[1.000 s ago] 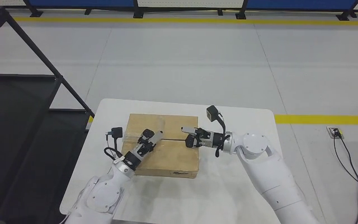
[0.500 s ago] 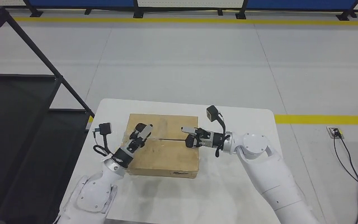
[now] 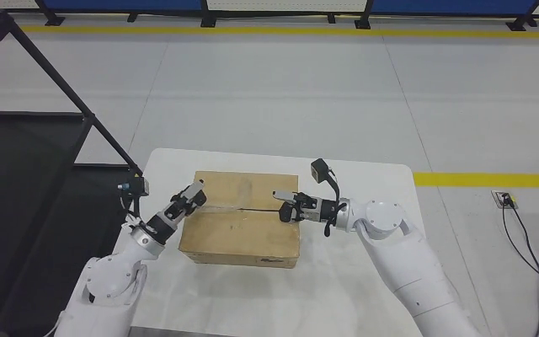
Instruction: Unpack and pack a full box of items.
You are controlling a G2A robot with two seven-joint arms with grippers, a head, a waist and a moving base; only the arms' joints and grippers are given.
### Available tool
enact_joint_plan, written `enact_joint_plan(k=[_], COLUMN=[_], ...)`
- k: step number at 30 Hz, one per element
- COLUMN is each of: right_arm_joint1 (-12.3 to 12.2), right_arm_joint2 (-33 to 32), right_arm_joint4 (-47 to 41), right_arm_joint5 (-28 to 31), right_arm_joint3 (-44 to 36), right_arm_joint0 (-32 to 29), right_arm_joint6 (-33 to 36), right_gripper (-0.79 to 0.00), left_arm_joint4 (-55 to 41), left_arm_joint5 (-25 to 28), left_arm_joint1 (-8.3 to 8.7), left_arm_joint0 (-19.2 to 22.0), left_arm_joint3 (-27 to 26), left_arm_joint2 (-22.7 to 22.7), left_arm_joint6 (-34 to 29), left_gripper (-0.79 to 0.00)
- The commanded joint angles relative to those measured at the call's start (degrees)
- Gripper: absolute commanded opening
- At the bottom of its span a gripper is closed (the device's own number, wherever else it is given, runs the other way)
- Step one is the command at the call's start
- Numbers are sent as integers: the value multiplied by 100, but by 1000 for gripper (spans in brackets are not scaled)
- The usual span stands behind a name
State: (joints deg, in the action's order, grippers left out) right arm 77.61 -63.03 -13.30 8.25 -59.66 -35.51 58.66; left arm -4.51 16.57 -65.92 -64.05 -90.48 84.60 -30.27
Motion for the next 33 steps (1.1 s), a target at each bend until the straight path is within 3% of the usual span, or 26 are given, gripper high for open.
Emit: enact_joint_plan(k=[1, 7, 15, 33], right_arm_joint1=[0, 0, 0, 0], right_arm_joint2=[0, 0, 0, 0], right_arm_joint4=[0, 0, 0, 0], right_arm_joint5=[0, 0, 0, 0], right_arm_joint3=[0, 0, 0, 0], right_arm_joint0=[0, 0, 0, 0], right_arm_joint6=[0, 0, 0, 0], right_gripper=[0, 0, 0, 0], left_arm_joint4=[143, 353, 377, 583], left_arm_joint5=[-64, -242, -383, -316], left_arm_joint1=[-19, -93, -157, -213], left_arm_joint0=[104, 403, 615, 469], left_arm_joint3=[64, 280, 409, -30], left_arm_joint2=[-219, -729, -1081, -1336], left_arm_joint6=[-28, 59, 63, 324], left_gripper=[0, 0, 0, 0])
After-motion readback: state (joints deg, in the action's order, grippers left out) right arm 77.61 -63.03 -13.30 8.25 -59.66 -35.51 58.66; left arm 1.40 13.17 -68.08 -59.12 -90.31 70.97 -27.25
